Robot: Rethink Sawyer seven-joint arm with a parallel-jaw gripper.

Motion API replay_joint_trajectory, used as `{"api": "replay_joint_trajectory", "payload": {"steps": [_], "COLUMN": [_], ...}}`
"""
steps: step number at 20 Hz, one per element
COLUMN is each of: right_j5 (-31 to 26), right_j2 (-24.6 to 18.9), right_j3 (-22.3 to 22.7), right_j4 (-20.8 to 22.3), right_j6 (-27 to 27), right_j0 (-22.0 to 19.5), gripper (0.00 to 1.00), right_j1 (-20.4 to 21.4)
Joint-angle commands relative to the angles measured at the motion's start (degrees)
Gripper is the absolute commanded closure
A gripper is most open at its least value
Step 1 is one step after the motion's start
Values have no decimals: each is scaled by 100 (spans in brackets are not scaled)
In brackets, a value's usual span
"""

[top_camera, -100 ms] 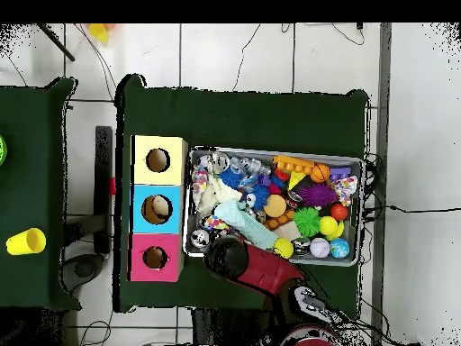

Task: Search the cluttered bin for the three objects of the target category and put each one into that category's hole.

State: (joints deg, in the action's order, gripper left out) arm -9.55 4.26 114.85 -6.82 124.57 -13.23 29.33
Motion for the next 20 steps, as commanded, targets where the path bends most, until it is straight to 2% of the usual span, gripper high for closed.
{"api": "replay_joint_trajectory", "payload": {"steps": [1, 8, 11, 14, 17, 20], "right_j5": [322, 185, -307, -1259, -1943, -2040], "right_j2": [-379, -323, -367, -299, -403, -578], "right_j3": [-584, -610, -554, -683, -845, -800], "right_j4": [-42, -45, -61, -44, 66, 117], "right_j6": [619, 585, 458, 204, -129, -291], "right_j0": [-1, 81, -38, -138, -372, -589], "gripper": [100, 100, 100, 100, 100, 100], "right_j1": [-230, -189, 216, 773, 1081, 1191]}}
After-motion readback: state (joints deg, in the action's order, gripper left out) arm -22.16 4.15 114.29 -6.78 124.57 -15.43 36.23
